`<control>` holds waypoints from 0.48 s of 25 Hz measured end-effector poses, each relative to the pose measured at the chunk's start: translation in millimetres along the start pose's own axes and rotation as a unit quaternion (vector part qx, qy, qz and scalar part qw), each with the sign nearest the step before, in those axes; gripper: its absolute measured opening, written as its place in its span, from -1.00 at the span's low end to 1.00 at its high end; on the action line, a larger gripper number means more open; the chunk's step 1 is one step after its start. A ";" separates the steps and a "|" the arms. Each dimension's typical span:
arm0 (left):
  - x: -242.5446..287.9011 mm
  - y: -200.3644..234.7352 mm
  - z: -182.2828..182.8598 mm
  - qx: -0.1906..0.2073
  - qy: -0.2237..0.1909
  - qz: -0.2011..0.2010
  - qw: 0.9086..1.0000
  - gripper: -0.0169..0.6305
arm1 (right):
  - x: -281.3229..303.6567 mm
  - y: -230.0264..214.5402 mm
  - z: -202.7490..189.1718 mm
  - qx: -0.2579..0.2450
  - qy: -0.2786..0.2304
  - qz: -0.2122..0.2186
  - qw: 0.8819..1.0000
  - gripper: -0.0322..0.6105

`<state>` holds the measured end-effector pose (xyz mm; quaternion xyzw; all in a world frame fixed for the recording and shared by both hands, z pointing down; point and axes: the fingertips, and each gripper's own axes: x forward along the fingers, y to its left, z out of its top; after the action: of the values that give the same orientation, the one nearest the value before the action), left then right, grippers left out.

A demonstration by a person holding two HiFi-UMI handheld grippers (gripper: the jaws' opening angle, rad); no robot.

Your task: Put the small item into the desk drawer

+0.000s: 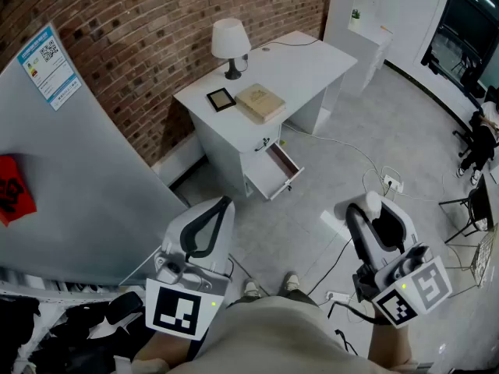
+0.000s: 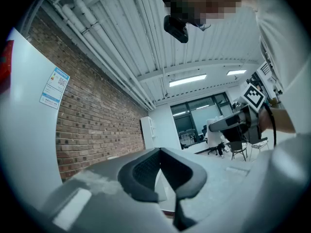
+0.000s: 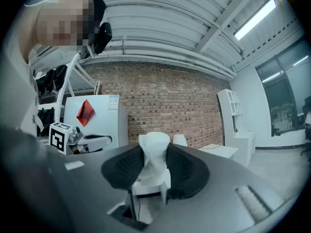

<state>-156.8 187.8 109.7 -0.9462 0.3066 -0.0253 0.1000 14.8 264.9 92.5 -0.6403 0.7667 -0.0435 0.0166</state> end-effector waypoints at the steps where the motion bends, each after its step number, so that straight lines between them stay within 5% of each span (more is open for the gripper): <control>1: 0.7 1.1 -1.0 -0.002 -0.001 0.000 1.000 -0.94 | 1.5 0.3 -1.0 0.005 0.000 0.001 1.000 -0.47; 12: -0.6 9.6 -11.0 -0.006 0.003 -0.006 1.000 -0.94 | 12.2 7.2 -14.4 0.039 0.010 0.004 0.999 -0.47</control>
<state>-164.0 178.7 118.5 -0.9485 0.3014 -0.0275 0.0935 4.4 254.8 106.6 -0.6354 0.7673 -0.0800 0.0340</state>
